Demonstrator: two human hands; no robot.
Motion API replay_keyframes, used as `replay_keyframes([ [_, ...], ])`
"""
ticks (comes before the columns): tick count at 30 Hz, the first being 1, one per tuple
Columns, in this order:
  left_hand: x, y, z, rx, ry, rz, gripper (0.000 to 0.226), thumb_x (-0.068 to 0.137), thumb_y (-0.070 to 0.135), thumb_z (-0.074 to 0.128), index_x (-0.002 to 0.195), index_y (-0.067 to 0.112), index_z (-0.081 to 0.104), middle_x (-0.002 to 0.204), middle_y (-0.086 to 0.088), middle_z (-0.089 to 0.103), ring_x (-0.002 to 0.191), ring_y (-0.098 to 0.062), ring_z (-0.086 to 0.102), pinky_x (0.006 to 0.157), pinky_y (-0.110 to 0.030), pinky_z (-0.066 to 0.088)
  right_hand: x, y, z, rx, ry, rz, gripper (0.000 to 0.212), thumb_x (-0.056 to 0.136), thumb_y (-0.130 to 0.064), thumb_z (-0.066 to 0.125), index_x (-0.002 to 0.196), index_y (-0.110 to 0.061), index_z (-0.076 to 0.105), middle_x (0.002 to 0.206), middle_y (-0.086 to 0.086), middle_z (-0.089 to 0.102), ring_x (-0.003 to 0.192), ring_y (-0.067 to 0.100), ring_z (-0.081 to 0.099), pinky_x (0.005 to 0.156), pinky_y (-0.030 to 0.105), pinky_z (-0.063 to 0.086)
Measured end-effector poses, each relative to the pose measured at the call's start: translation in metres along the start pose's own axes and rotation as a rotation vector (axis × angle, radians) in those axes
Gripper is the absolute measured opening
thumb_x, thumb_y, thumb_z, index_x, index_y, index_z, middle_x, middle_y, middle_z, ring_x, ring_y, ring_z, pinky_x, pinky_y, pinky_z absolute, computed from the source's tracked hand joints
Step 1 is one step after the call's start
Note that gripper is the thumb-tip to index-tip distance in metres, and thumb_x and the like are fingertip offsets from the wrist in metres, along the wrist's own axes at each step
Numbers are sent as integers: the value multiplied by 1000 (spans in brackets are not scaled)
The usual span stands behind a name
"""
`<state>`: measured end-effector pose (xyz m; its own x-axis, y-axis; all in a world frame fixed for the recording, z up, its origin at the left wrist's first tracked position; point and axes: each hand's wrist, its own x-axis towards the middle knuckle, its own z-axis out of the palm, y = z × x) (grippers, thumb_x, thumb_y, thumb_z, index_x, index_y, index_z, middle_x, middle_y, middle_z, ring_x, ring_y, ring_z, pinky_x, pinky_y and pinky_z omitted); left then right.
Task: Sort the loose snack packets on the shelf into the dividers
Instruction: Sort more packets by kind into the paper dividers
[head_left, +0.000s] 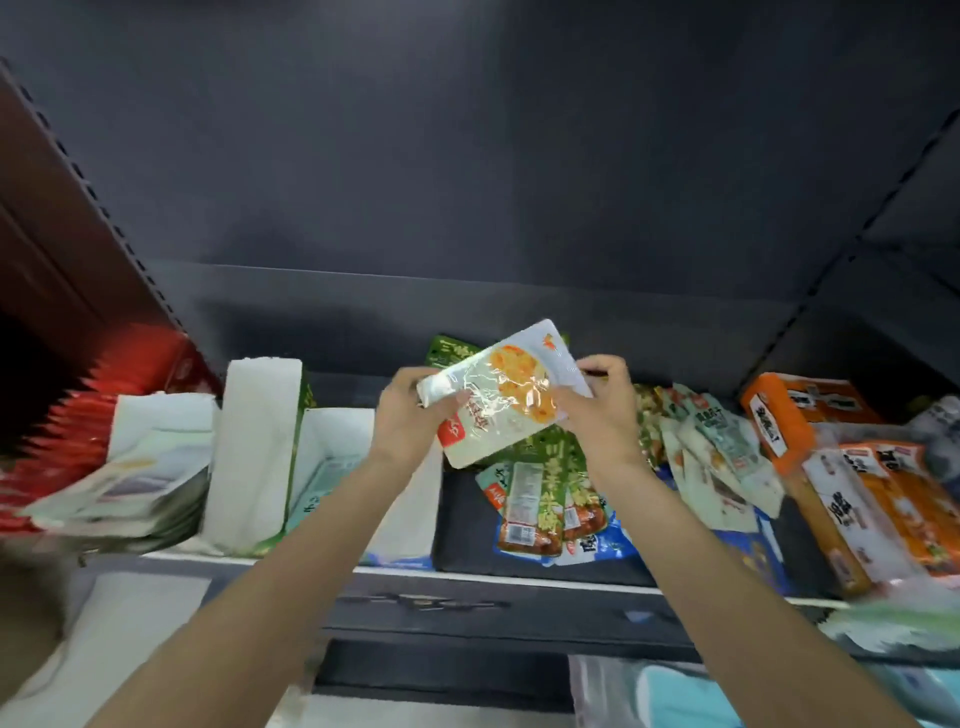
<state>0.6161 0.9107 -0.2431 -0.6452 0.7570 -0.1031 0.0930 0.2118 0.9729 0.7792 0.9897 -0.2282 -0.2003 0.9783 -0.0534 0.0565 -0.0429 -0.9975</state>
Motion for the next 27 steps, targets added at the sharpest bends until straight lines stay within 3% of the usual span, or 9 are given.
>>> replay_keyframes([
  [2, 1, 6, -44, -72, 102, 95, 33, 77, 15, 76, 102, 13, 55, 89, -1, 68, 76, -13, 65, 66, -28, 57, -11, 2, 32, -143, -123, 10, 42, 75, -4, 73, 104, -22, 48, 88, 6, 69, 79, 21, 64, 70, 37, 52],
  [4, 7, 7, -87, -80, 145, 175, 24, 77, 15, 76, 93, 16, 58, 84, -5, 69, 72, -15, 64, 63, -31, 55, -26, 4, 70, -213, -211, 12, 39, 72, -3, 77, 97, -20, 53, 79, 7, 68, 70, 20, 63, 64, 35, 50],
  [7, 12, 1, -152, -43, 147, 265, 17, 78, 15, 75, 77, 24, 60, 75, -8, 67, 66, -18, 60, 64, -41, 52, -46, 5, 129, -161, -197, 23, 29, 70, -2, 76, 81, -15, 54, 71, 11, 65, 66, 23, 59, 64, 35, 43],
  [10, 11, -5, -209, -9, 183, 319, 19, 80, 14, 73, 76, 26, 60, 68, 1, 65, 61, -12, 57, 60, -37, 49, -64, 3, 183, -166, -207, 30, 23, 74, -8, 75, 83, -16, 56, 79, 13, 65, 76, 28, 62, 69, 38, 47],
  [13, 3, -7, -256, 74, 221, 405, 14, 83, 15, 69, 81, 24, 59, 71, 8, 63, 63, -7, 57, 61, -32, 48, -82, -1, 230, -192, -239, 3, 39, 78, -12, 74, 108, -23, 52, 97, 11, 65, 94, 28, 63, 83, 46, 54],
  [16, -2, -8, -291, 247, 239, 531, 5, 88, 17, 63, 91, 20, 61, 79, 9, 64, 73, -11, 61, 70, -30, 47, -98, -8, 266, -75, -346, -31, 69, 83, -8, 68, 137, -34, 35, 119, 8, 58, 109, 22, 56, 91, 42, 52],
  [19, -6, -15, -323, 418, 212, 630, 11, 90, 14, 61, 100, 15, 63, 89, 8, 63, 82, -15, 61, 75, -29, 47, -110, -7, 301, -139, -420, -120, 50, 87, -11, 62, 131, -31, 47, 129, 2, 52, 118, 19, 50, 95, 45, 49],
  [23, -11, -35, -353, 618, 140, 711, 13, 86, 13, 65, 99, 14, 68, 92, 4, 68, 82, -17, 65, 73, -30, 51, -120, 0, 332, -319, -441, -150, 16, 88, -15, 61, 103, -19, 67, 110, -2, 64, 110, 22, 57, 95, 42, 48],
  [27, -13, -53, -355, 793, -57, 683, 15, 87, 20, 65, 100, 24, 71, 97, 10, 71, 87, -16, 66, 73, -32, 52, -123, 14, 332, -707, -433, -339, 26, 88, 1, 55, 102, -14, 73, 127, 5, 55, 119, 22, 50, 99, 25, 36],
])
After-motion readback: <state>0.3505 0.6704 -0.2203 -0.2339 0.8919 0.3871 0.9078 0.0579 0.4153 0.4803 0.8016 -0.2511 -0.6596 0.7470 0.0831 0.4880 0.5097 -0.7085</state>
